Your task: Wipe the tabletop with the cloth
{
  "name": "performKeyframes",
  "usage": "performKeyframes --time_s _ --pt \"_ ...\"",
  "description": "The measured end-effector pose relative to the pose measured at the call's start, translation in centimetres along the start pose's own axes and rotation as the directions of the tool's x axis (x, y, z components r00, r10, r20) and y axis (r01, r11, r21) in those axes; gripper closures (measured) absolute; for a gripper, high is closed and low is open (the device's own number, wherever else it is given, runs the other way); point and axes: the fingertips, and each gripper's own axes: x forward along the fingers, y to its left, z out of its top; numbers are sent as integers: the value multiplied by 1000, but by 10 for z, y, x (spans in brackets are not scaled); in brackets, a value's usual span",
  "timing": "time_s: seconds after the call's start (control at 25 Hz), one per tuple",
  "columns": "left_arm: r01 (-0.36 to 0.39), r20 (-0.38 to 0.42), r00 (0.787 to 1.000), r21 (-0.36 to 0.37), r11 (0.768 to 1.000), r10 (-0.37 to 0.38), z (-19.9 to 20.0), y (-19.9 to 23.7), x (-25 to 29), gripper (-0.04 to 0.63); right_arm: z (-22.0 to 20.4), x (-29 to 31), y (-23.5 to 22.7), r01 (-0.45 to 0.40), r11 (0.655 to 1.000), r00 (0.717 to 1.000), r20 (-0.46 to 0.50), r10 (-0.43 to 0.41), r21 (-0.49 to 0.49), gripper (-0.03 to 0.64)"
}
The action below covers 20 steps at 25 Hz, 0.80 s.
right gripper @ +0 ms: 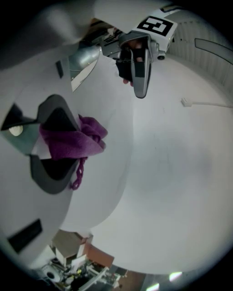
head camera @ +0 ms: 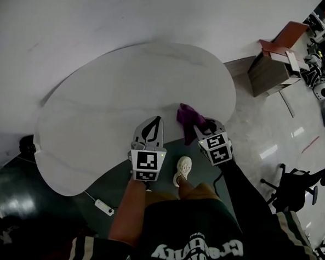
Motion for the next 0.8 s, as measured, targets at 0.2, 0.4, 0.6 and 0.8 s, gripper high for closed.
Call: performKeyframes --time_s 0.2,0.4,0.6,0.8 --pt "58 10 998 13 998 -59 16 -32 27 595 -12 -17 -55 76 997 997 -5 -76 26 485" --pt "102 1 995 20 995 -102 21 -58 48 595 -24 -32 -105 144 987 990 -10 -143 65 485" --pt "135 -4 991 40 990 -135 33 -76 66 595 -33 -46 -151 208 974 978 -23 -207 86 485" --pt "150 -12 989 55 987 -149 39 -86 71 595 -43 -59 -192 311 946 950 -56 -307 94 488"
